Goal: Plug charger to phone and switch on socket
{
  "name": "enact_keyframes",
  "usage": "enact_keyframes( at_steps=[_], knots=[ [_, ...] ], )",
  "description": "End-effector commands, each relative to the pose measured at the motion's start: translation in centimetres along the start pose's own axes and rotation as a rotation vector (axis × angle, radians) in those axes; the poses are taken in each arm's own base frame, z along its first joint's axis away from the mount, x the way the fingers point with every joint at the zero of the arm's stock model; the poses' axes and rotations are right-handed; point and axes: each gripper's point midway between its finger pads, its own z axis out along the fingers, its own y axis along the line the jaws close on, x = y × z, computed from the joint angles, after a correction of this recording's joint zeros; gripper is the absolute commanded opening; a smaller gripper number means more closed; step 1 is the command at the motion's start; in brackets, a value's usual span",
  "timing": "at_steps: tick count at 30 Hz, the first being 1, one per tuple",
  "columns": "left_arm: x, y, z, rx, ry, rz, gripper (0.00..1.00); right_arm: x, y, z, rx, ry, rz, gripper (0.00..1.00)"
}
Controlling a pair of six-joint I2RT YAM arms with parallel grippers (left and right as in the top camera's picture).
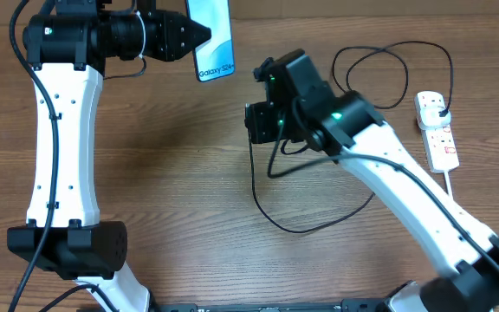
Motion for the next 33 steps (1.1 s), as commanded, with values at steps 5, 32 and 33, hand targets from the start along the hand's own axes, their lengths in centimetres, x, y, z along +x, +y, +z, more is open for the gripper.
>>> enact_keyframes(
  at_steps=[5,32,33],
  knots=[
    [-0.4,-3.2,-0.7,0.175,-0.02,0.058,0.04,-0.9,1.9,-3.7,-0.052,-0.075,-0.042,0.04],
    [2.7,-4.4,0.0,0.208,0.078,0.086,0.04,-0.6,6.4,-5.7,-0.147,-0.134,-0.108,0.04],
    [2.7,-4.5,0.0,0.212,0.078,0.08,0.04,-0.5,6.4,-5.7,-0.147,-0.133,-0.108,0.04]
  ],
)
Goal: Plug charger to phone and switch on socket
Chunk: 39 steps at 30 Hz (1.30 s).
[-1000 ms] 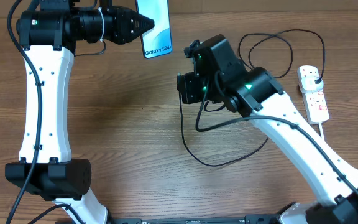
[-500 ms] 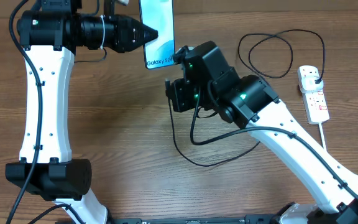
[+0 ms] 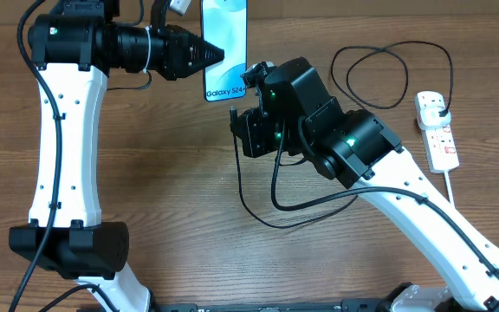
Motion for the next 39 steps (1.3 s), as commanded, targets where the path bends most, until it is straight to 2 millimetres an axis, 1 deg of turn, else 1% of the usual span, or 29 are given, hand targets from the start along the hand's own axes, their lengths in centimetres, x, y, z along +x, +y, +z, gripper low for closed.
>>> enact_keyframes(
  at_steps=[1,5,8,20,39],
  knots=[
    [-0.39,-1.6,-0.01,0.067,-0.016,0.021,0.04,-1.03,1.13,-1.53,-0.03,-0.047,-0.012,0.04],
    [-0.55,-2.28,-0.07,0.107,-0.024,-0.006,0.04,-0.93,1.08,-1.53,-0.028,-0.042,-0.011,0.04],
    [-0.56,-2.26,-0.07,0.107,-0.022,-0.039,0.04,-0.95,1.1,-1.53,-0.029,-0.043,-0.011,0.04],
    [-0.44,-2.28,-0.06,0.107,-0.018,-0.053,0.04,-1.54,1.38,-1.57,-0.04,-0.067,-0.014,0.04],
    [-0.12,-2.34,-0.07,0.109,-0.008,-0.074,0.04,-1.74,1.54,-1.59,-0.047,-0.075,-0.017,0.04]
  ],
)
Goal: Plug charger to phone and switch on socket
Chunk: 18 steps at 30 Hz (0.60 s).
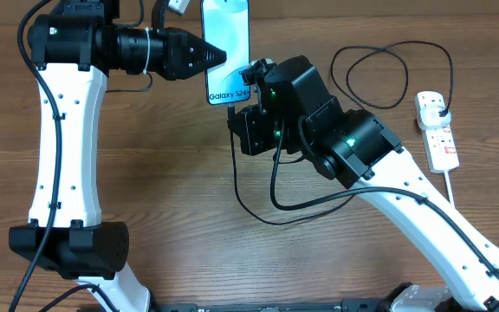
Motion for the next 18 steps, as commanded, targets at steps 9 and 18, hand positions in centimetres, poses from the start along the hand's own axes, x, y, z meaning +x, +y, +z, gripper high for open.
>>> enact_keyframes(
  at_steps=[9,18],
  knots=[
    [-0.18,-1.35,0.04,0.053,-0.007,-0.003,0.04,-1.02,1.27,-1.52,-0.037,-0.043,-0.014,0.04],
    [-0.18,-1.35,0.04,0.053,-0.007,-0.002,0.04,-0.95,1.37,-1.52,-0.042,-0.04,-0.014,0.04]
  ],
)
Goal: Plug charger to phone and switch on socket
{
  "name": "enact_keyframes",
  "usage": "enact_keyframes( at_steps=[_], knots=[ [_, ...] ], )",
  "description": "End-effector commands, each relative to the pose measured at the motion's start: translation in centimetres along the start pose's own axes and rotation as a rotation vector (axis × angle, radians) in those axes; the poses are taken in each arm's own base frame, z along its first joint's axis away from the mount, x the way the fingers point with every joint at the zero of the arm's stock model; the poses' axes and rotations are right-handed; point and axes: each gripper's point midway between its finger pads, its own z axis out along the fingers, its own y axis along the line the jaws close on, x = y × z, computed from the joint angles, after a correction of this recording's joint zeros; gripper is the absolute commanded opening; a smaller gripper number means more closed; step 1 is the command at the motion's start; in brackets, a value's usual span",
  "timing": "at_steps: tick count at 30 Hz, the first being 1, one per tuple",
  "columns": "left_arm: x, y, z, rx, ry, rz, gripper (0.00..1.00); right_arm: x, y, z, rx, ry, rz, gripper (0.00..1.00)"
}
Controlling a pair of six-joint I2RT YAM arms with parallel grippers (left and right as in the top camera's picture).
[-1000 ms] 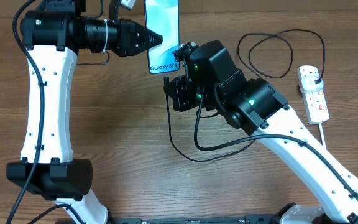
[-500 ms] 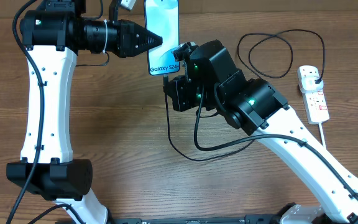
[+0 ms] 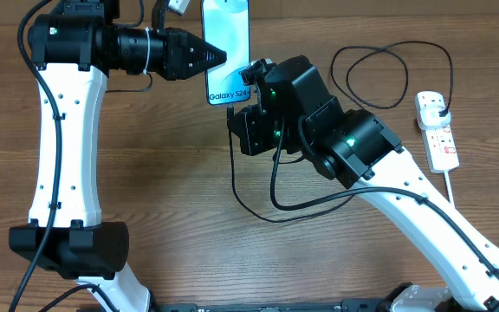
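Observation:
A phone (image 3: pixel 229 48) with a light blue screen marked Galaxy S24+ hangs above the table's far edge, my left gripper (image 3: pixel 217 56) shut on its left side. Just below its bottom edge sits my right gripper (image 3: pixel 243 130), shut on the end of the black charger cable (image 3: pixel 275 204). The cable tip reaches up to the phone's bottom edge; whether it is seated in the port cannot be told. The cable loops across the table to a white power strip (image 3: pixel 437 139) at the right, where the charger plug (image 3: pixel 440 109) sits in a socket.
The cable forms a loose loop (image 3: pixel 379 74) at the back right and another under the right arm. The strip's own white lead runs toward the front right. The left arm's base (image 3: pixel 68 247) stands at the front left.
At first my left gripper held the phone at the back, left of my right gripper with the cable end. Then the phone was further right and the right gripper further left, the cable tip under the phone. Later the tip met the phone's bottom edge, and it stays there.

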Motion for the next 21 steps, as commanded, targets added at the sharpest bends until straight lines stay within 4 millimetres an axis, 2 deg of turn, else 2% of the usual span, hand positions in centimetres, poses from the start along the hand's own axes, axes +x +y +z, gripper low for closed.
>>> enact_keyframes(
  at_steps=[1,8,11,13,18,19,20,21],
  knots=[
    [-0.2,-1.4,0.1,0.053,-0.007,-0.001,0.04,-1.0,1.2,-1.5,-0.032,-0.044,-0.014,0.04],
    [-0.2,-1.2,0.0,0.047,-0.009,0.003,0.04,-1.0,1.2,-1.5,-0.03,-0.042,-0.013,0.04],
    [-0.2,-0.4,0.0,-0.003,-0.005,0.006,0.04,-0.6,1.0,-1.5,-0.023,-0.029,-0.01,0.04],
    [0.0,1.2,-0.1,-0.095,0.007,-0.021,0.04,-0.2,0.5,-1.5,0.002,-0.012,-0.002,0.04],
    [1.0,7.5,-1.9,-0.482,0.009,-0.23,0.04,1.3,-2.0,-0.9,0.118,0.042,0.022,0.04],
    [1.2,8.4,-2.5,-0.547,0.002,-0.269,0.04,1.7,-2.3,-0.5,0.127,0.062,0.03,0.08],
    [1.5,9.3,-3.1,-0.609,-0.004,-0.306,0.04,2.0,-2.5,-0.1,0.134,0.076,0.039,0.21],
    [1.9,10.5,-4.0,-0.706,-0.017,-0.364,0.04,2.4,-3.0,0.7,0.147,0.101,0.066,0.4]
  ],
)
